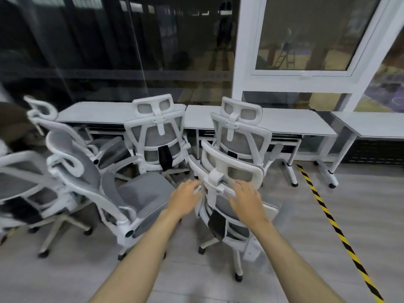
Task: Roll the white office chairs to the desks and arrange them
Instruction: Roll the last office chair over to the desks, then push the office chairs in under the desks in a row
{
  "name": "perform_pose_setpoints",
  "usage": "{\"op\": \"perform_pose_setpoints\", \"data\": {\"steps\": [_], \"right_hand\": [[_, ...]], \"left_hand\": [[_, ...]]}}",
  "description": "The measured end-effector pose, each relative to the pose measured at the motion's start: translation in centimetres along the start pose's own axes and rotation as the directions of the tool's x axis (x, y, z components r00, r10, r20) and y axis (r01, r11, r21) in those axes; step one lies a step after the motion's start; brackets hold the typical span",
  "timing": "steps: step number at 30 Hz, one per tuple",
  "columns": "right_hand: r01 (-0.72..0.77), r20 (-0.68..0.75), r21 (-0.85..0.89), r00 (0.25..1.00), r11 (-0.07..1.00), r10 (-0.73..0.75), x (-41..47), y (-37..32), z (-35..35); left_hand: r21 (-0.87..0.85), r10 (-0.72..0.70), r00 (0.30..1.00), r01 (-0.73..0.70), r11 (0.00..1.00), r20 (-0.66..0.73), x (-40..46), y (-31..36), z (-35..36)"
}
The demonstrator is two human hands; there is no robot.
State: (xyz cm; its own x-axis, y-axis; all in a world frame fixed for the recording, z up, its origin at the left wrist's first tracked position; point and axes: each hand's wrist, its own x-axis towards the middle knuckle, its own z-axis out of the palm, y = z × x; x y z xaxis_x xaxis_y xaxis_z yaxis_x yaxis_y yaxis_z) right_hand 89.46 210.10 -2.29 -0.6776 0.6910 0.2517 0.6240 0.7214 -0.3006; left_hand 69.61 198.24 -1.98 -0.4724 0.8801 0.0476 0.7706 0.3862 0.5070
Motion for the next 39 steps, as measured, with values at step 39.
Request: {"op": "perform_pose_setpoints", "data": {"steps": [39], "right_hand": [[0.586, 0.483, 0.187, 0.644, 0.788, -0.594, -29.0, -57.8, 9.8]], "left_hand": [[0.006, -0.652, 0.66, 0.704, 0.71, -0.373, -63.7, -32.2, -21.0]]}}
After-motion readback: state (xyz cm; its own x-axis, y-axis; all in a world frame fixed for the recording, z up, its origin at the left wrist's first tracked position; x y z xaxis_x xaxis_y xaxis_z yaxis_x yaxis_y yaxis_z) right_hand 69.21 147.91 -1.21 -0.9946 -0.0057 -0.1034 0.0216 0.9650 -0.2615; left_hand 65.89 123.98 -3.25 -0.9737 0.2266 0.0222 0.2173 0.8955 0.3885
